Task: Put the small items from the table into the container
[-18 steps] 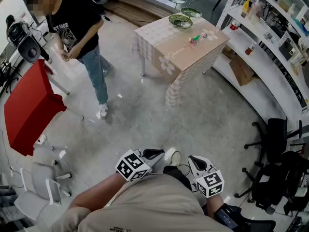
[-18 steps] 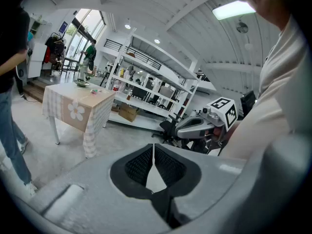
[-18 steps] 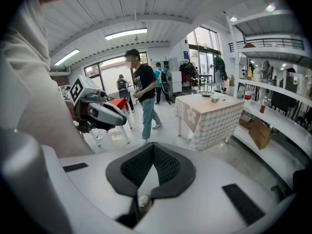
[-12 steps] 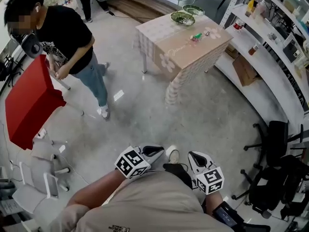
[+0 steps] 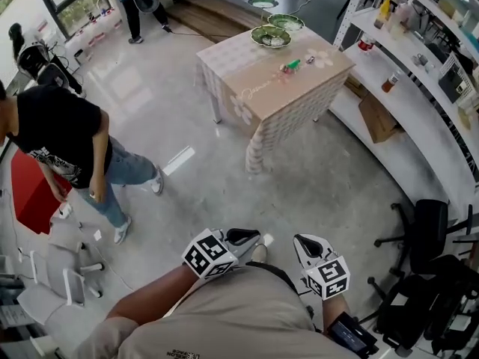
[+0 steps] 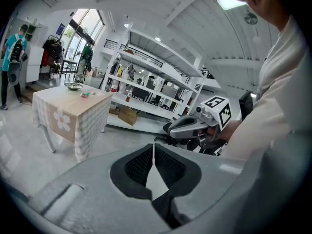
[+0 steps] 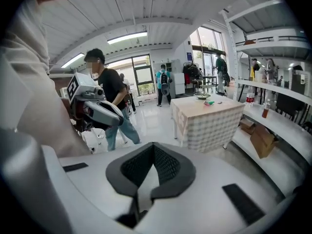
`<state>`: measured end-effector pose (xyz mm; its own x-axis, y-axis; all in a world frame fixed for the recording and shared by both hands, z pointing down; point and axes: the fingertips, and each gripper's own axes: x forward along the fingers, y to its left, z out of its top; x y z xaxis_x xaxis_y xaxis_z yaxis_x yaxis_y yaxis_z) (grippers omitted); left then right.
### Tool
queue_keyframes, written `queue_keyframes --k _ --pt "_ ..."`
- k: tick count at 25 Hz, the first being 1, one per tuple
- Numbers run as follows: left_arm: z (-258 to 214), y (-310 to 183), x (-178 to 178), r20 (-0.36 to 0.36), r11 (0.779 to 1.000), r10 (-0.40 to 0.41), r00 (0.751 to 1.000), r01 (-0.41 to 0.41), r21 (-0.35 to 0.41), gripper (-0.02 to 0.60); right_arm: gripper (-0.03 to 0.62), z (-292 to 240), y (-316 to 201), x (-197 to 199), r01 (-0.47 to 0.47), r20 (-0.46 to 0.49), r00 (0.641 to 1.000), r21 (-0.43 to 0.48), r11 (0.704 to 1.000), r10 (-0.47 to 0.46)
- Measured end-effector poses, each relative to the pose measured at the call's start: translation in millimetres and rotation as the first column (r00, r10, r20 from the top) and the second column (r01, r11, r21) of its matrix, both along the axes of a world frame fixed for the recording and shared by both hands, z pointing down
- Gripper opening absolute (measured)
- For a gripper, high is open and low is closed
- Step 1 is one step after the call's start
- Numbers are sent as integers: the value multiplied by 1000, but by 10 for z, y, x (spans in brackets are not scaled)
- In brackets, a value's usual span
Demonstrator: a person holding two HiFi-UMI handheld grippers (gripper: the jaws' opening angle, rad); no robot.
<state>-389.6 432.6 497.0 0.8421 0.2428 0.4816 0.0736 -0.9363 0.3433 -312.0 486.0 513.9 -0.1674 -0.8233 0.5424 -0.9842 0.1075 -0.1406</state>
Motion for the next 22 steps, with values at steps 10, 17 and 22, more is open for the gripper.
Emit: queue_keyframes --k 10,17,22 --pt "-72 -99 858 -3 998 -55 998 55 -15 21 18 178 57 876 13 57 998 -5 1000 -13" --pt "69 -600 1204 17 996 -89 996 89 -27 21 18 287 -373 1378 60 26 998 -21 998 -60" --pt "116 -1153 1636 -12 994 -86 996 85 -74 21 18 333 -819 1935 37 -7 999 -66 997 -37"
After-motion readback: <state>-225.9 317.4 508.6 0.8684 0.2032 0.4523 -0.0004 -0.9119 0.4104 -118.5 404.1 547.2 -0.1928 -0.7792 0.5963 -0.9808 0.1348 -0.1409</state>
